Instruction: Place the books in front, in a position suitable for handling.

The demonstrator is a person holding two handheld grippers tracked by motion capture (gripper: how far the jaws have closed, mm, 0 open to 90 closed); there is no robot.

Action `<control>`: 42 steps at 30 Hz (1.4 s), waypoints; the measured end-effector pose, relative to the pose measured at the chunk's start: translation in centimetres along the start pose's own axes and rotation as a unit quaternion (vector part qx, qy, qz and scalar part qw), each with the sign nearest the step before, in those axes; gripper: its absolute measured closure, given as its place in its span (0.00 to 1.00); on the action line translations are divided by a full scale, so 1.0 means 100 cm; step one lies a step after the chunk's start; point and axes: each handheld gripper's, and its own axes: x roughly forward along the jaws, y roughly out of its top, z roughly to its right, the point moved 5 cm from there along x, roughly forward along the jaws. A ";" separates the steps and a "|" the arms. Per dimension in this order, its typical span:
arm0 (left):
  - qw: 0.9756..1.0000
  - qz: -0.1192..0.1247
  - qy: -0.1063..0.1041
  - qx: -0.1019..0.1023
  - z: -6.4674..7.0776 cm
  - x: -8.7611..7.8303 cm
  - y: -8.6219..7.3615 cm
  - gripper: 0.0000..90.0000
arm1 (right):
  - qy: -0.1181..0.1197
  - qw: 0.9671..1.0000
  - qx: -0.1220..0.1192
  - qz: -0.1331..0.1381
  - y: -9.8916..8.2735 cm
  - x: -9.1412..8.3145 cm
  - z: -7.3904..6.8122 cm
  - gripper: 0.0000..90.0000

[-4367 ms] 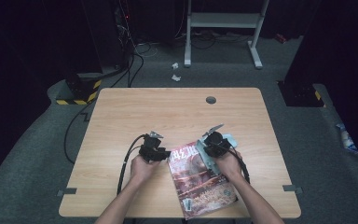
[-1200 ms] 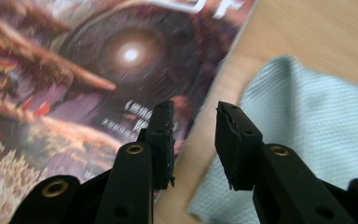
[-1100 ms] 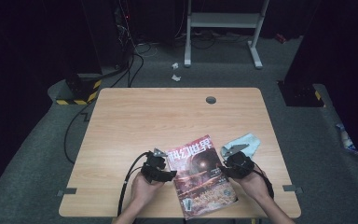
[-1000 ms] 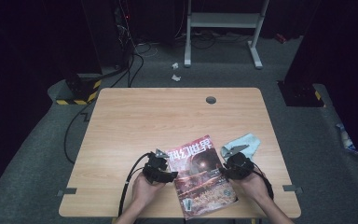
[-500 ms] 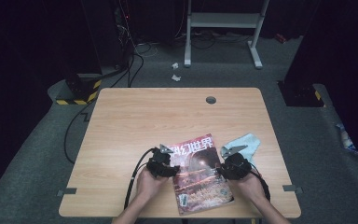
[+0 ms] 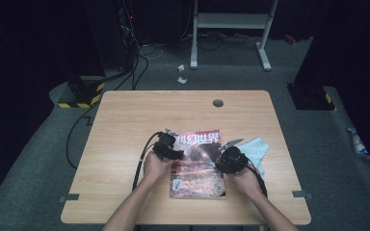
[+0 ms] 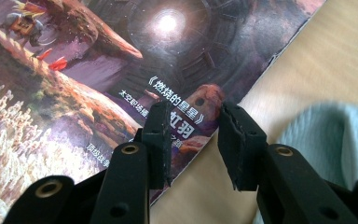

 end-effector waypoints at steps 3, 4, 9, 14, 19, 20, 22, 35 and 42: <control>1.000 0.003 0.005 -0.014 -0.008 0.002 0.003 0.51 | -0.008 1.000 0.003 -0.001 0.010 0.006 0.002 0.71; 1.000 0.000 0.005 -0.015 -0.009 0.001 0.002 0.49 | -0.009 1.000 0.003 -0.001 0.013 0.007 0.002 0.71; 0.999 0.031 -0.011 -0.029 -0.004 -0.013 -0.023 0.47 | -0.007 1.000 0.002 0.007 0.013 0.007 0.003 0.69; 0.998 0.052 -0.015 -0.026 0.000 -0.027 -0.048 0.47 | 0.003 1.000 0.027 0.015 0.012 0.004 0.003 0.68; 0.997 0.075 -0.010 -0.024 0.003 -0.030 -0.057 0.46 | 0.014 0.999 0.031 0.003 0.015 0.000 0.005 0.65; 0.996 0.084 -0.008 -0.024 0.004 -0.029 -0.059 0.46 | 0.014 0.999 0.034 -0.002 0.015 -0.002 0.006 0.64; 0.994 0.107 -0.003 -0.022 0.005 -0.029 -0.063 0.45 | 0.020 0.999 0.042 -0.006 0.017 -0.004 0.008 0.63; 0.988 0.153 -0.009 -0.015 0.010 -0.028 -0.073 0.49 | 0.007 0.996 0.074 -0.046 0.035 -0.002 0.017 0.60; 0.988 0.155 -0.015 -0.008 0.013 -0.028 -0.073 0.52 | 0.005 0.993 0.101 -0.068 0.042 0.005 0.022 0.61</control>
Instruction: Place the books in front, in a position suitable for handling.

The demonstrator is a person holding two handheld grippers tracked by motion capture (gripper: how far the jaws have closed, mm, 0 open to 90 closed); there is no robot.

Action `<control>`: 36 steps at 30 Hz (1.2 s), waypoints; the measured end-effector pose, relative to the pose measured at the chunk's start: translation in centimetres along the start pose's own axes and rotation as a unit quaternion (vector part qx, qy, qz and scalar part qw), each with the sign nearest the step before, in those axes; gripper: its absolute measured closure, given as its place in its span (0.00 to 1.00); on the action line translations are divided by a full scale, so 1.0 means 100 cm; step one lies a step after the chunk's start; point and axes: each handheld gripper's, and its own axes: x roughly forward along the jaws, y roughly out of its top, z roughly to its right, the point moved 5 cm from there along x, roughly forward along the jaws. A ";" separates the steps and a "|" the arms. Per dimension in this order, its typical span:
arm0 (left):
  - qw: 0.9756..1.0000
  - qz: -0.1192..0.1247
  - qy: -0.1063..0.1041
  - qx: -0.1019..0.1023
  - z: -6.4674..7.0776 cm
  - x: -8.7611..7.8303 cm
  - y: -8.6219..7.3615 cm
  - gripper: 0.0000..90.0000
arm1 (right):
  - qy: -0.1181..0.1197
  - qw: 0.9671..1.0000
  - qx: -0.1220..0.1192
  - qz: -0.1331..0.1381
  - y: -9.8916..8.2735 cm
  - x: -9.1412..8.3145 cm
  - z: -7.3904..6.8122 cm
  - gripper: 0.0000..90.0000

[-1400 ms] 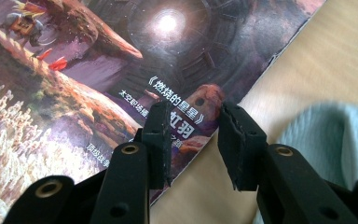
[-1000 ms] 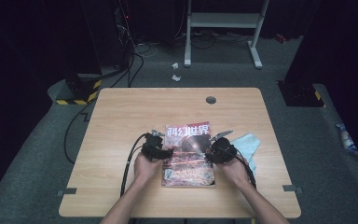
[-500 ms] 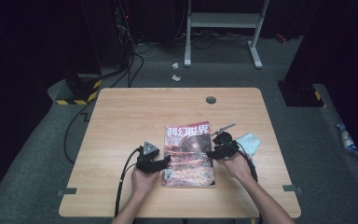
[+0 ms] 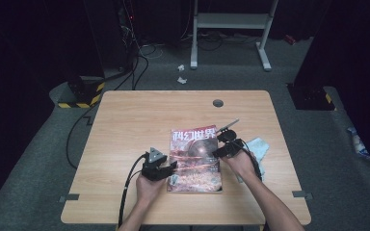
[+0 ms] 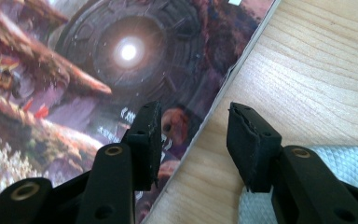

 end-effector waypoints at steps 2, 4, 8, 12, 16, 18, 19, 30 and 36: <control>1.000 -0.001 -0.002 0.005 0.000 0.000 0.000 0.53 | 0.002 1.000 0.013 -0.013 0.002 0.003 0.002 0.59; 1.000 -0.001 -0.004 0.002 0.000 0.000 0.000 0.53 | 0.002 1.000 0.019 -0.017 0.005 0.005 0.002 0.58; 1.000 -0.002 -0.006 0.004 -0.001 0.001 0.001 0.53 | 0.004 0.999 0.023 -0.036 0.009 0.008 0.002 0.57; 1.000 -0.001 -0.005 0.005 0.000 0.002 0.001 0.53 | 0.007 0.998 0.031 -0.045 0.012 0.012 0.000 0.56; 1.000 0.000 -0.007 0.000 0.001 0.002 0.001 0.53 | 0.010 0.998 0.035 -0.055 0.014 0.015 -0.001 0.56; 1.000 0.002 -0.008 -0.001 0.001 0.003 0.001 0.53 | 0.011 0.997 0.040 -0.061 0.015 0.015 -0.001 0.56; 1.000 0.001 -0.008 0.002 0.001 0.003 0.001 0.53 | 0.011 0.997 0.039 -0.062 0.016 0.016 0.000 0.56; 1.000 0.002 -0.014 0.006 0.003 0.004 0.001 0.53 | 0.028 0.996 0.050 -0.064 0.013 0.018 -0.002 0.54; 1.000 0.003 -0.016 0.007 0.003 0.004 0.001 0.54 | 0.030 0.997 0.051 -0.055 0.012 0.016 -0.004 0.55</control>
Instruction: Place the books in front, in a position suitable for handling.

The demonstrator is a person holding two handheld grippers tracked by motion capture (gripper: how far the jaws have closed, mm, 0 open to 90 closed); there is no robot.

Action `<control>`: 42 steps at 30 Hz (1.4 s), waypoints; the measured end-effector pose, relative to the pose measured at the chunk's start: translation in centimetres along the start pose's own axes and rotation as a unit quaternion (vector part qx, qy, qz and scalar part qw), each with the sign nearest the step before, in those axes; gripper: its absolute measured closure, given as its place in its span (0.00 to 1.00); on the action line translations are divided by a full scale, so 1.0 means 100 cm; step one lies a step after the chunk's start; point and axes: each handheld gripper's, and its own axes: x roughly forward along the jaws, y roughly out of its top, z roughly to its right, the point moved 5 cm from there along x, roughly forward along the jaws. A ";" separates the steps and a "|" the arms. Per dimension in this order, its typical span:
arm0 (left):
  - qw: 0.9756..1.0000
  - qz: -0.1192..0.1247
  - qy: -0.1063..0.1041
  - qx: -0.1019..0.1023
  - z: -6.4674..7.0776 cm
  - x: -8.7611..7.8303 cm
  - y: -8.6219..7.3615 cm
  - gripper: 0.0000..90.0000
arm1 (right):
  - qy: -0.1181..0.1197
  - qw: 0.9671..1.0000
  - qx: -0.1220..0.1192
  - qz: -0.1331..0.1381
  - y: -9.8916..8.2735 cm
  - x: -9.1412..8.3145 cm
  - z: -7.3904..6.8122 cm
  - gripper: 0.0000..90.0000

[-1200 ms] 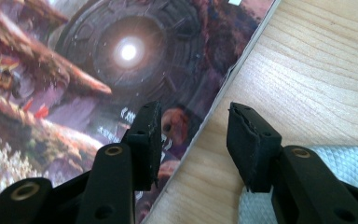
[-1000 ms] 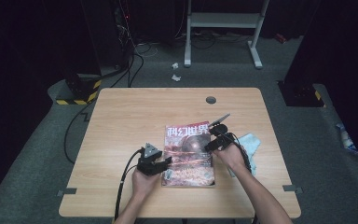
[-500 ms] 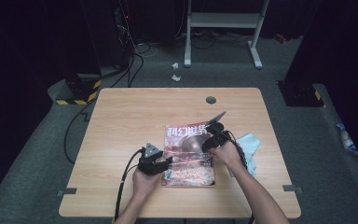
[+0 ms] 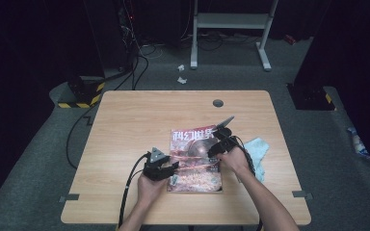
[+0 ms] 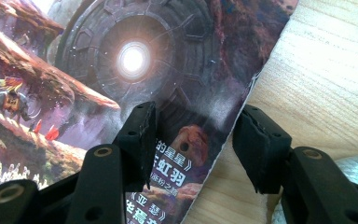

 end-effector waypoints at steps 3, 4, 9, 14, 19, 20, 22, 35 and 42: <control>1.000 0.000 0.000 -0.002 0.000 0.000 0.000 0.54 | 0.002 1.000 0.001 0.002 0.000 0.000 0.001 0.56; 1.000 -0.001 0.000 -0.001 0.000 0.000 0.000 0.54 | 0.002 1.000 -0.001 0.003 0.000 0.000 0.002 0.57; 1.000 0.000 0.000 0.000 0.000 0.000 0.000 0.54 | 0.000 1.000 0.000 -0.001 -0.001 0.002 0.003 0.52; 1.000 0.000 0.001 0.002 0.000 0.000 0.000 0.54 | -0.001 1.000 -0.007 -0.007 -0.001 0.002 0.002 0.51; 1.000 0.000 0.001 0.002 0.000 0.000 0.000 0.54 | -0.003 1.000 -0.008 0.003 -0.001 0.000 -0.001 0.55; 1.000 0.000 0.001 0.002 0.000 0.000 0.000 0.54 | -0.005 1.000 -0.012 0.002 -0.001 -0.001 -0.001 0.56; 1.000 0.000 0.001 0.002 0.000 0.000 0.000 0.54 | -0.002 1.000 -0.015 0.007 -0.001 -0.002 -0.003 0.58; 1.000 0.000 0.002 0.001 0.000 0.000 0.000 0.54 | 0.023 0.998 -0.040 0.039 -0.004 -0.020 -0.017 0.60; 1.000 0.000 0.003 0.000 0.000 0.000 0.000 0.54 | 0.038 0.996 -0.058 0.054 -0.005 -0.027 -0.032 0.61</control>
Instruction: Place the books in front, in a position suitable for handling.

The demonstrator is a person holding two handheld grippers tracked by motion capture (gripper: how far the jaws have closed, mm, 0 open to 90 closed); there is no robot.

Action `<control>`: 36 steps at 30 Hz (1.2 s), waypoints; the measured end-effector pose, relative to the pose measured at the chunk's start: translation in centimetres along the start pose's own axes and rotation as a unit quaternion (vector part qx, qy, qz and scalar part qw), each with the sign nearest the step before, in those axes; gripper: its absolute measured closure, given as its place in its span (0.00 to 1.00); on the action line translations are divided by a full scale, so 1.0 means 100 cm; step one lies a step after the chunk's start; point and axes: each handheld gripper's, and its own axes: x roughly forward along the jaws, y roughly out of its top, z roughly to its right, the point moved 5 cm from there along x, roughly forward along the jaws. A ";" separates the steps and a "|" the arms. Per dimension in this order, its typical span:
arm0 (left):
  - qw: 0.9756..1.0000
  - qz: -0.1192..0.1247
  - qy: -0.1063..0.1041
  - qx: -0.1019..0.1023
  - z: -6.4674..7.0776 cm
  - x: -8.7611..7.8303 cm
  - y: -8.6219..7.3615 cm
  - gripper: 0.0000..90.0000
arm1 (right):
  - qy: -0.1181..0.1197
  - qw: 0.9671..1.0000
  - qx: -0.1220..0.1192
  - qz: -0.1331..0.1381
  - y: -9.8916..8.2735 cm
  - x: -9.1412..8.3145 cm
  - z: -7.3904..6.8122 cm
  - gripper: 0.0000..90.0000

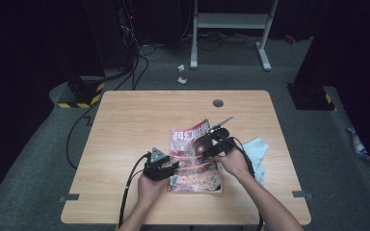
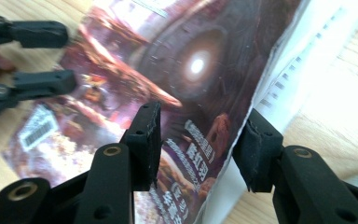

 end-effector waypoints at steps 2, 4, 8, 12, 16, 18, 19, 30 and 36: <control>1.000 0.000 0.000 0.000 0.000 0.000 0.000 0.54 | 0.004 1.000 -0.003 0.004 0.002 -0.003 -0.006 0.62; 1.000 0.000 0.000 0.000 0.000 0.000 0.000 0.54 | 0.009 1.000 -0.016 0.008 0.004 -0.004 -0.012 0.62; 1.000 0.000 0.001 -0.001 0.000 0.000 0.000 0.54 | -0.007 0.999 -0.043 -0.015 0.003 0.005 -0.020 0.62; 1.000 0.000 0.001 -0.001 0.000 0.000 0.000 0.54 | -0.009 0.999 -0.040 -0.016 0.000 0.012 -0.018 0.68; 1.000 0.000 0.003 -0.004 0.000 0.000 0.000 0.53 | -0.002 0.999 -0.037 -0.007 0.000 0.004 -0.015 0.82; 1.000 -0.003 0.000 -0.002 -0.001 -0.001 0.000 0.50 | 0.003 0.999 -0.041 -0.005 0.000 0.003 -0.015 0.86; 1.000 -0.003 -0.002 -0.003 -0.001 -0.001 0.000 0.47 | 0.002 0.999 -0.045 -0.006 -0.001 0.002 -0.015 0.88; 0.997 -0.049 -0.043 -0.029 -0.002 -0.007 0.004 0.28 | 0.011 0.996 -0.083 0.025 -0.004 -0.011 -0.021 0.97; 0.995 -0.076 -0.067 -0.022 0.003 -0.009 0.005 0.24 | 0.036 0.994 -0.091 0.056 -0.002 -0.021 -0.023 0.97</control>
